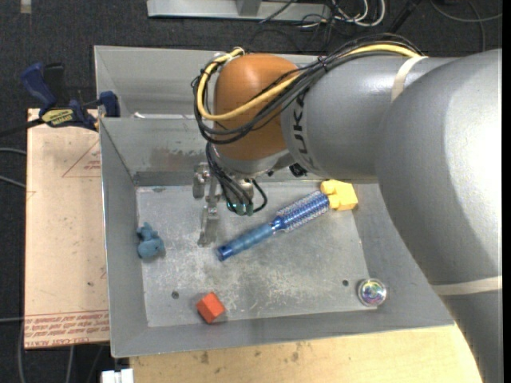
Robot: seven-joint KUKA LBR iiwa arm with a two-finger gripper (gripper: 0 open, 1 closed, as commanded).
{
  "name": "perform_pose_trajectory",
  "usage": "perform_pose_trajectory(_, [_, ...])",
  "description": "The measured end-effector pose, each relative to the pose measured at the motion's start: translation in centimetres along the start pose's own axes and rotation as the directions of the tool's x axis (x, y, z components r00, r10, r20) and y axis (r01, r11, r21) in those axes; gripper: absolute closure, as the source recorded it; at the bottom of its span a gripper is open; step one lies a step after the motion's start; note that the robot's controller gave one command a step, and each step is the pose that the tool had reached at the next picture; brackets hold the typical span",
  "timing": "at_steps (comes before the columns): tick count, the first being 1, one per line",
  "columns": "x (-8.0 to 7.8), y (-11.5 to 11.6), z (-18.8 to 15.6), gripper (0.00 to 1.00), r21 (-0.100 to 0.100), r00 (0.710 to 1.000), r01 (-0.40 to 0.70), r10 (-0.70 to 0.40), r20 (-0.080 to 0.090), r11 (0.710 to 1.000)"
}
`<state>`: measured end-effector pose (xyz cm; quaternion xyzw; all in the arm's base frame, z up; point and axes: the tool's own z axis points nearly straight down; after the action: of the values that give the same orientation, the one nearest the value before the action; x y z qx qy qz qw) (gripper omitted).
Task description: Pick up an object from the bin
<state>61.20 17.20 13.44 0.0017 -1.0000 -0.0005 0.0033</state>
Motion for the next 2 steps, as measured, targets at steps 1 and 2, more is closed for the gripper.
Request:
perform_pose_trajectory(1, [3.26,-10.87,4.83,0.00,0.004,0.999,-0.035,0.035,0.002,0.999])
perform_pose_trajectory(2, [3.13,-10.29,4.64,1.00,-0.001,1.000,-0.028,0.028,0.006,1.000])
